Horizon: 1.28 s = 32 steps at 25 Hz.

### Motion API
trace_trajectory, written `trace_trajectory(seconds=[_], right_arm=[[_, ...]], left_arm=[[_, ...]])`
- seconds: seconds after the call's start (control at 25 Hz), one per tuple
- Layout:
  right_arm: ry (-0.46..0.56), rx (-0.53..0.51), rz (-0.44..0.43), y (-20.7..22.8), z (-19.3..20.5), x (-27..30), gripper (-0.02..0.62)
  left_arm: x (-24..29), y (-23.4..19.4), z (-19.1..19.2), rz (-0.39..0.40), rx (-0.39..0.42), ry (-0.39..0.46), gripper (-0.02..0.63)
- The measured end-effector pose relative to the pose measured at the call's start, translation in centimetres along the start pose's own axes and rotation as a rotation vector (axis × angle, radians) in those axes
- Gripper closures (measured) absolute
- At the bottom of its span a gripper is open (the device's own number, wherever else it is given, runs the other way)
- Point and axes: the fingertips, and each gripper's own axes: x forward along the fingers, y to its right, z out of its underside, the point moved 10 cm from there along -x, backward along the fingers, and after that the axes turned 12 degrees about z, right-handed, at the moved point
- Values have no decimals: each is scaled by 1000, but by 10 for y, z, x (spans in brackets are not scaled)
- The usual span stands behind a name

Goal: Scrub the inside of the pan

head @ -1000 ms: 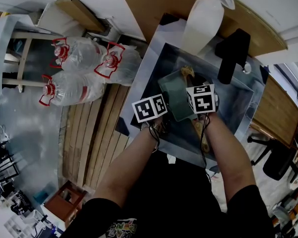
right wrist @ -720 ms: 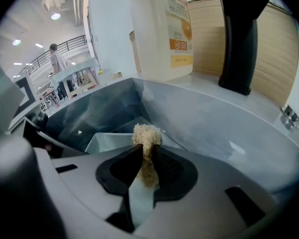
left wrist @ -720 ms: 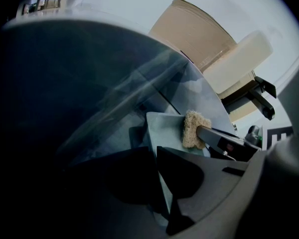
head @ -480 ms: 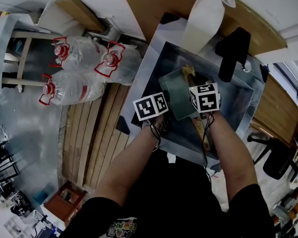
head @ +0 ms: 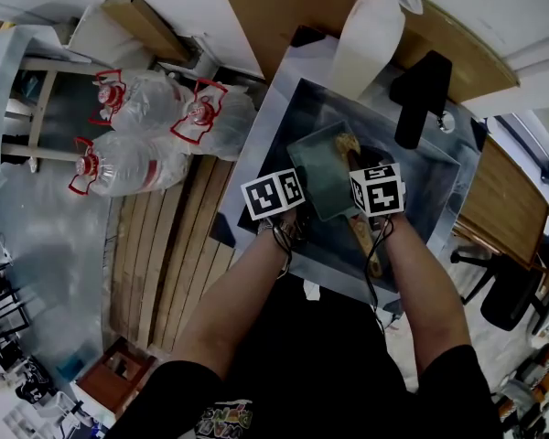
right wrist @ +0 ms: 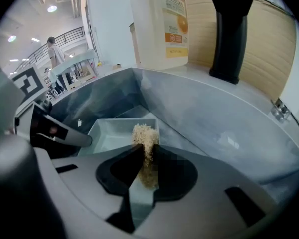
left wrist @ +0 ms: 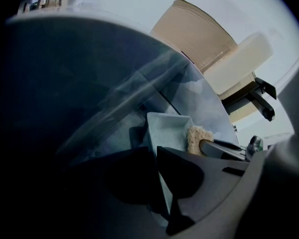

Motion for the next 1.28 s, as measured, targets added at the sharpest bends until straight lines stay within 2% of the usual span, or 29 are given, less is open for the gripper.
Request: trace_trajectory(seconds=[0.68,0.96,1.16,1.28], right_arm=[[-72,36,-7,11,53,-30,518],[-73,46,-14,12,53,-34,517],[-61,-11,-34,12,51,-39,517],[-23,-127,-56,7,48,-45,518]], left_arm=[[1,-1,0,6,-13,6,545],[0,0,1,4,-10,2,545],[0,0,1,7,-11,2,545],[0,0,1,8,-13,0,545]])
